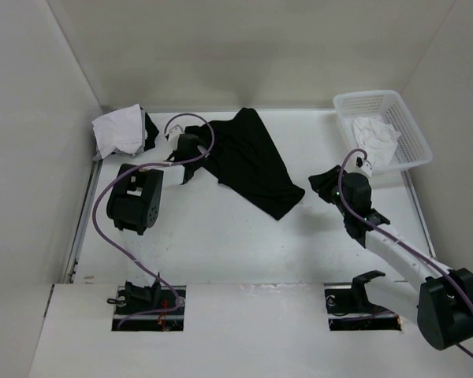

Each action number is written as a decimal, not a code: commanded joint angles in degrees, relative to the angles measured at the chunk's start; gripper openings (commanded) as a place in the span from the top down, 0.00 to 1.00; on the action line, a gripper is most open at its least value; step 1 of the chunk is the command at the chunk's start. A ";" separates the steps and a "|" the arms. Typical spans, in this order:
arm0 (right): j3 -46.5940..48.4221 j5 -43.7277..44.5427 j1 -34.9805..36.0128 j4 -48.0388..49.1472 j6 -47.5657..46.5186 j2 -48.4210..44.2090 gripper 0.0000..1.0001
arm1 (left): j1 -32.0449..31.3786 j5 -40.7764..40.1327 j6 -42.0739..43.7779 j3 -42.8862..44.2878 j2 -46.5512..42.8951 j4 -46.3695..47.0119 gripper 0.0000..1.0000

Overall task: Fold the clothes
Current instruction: Flatten the tank top out

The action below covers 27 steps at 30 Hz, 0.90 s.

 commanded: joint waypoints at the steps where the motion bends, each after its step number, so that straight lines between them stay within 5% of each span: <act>1: -0.76 1.15 0.98 0.22 -0.96 -0.86 0.57 | -0.41 -5.92 4.60 -1.05 -3.38 -4.23 0.74; 15: -0.32 1.58 3.53 1.90 -0.79 -2.97 0.57 | -3.14 -3.99 11.20 5.97 2.77 -13.01 0.75; 27: -4.80 2.29 7.22 -0.73 -1.75 -2.71 0.59 | -1.91 -1.62 8.83 3.62 -0.21 -9.07 1.00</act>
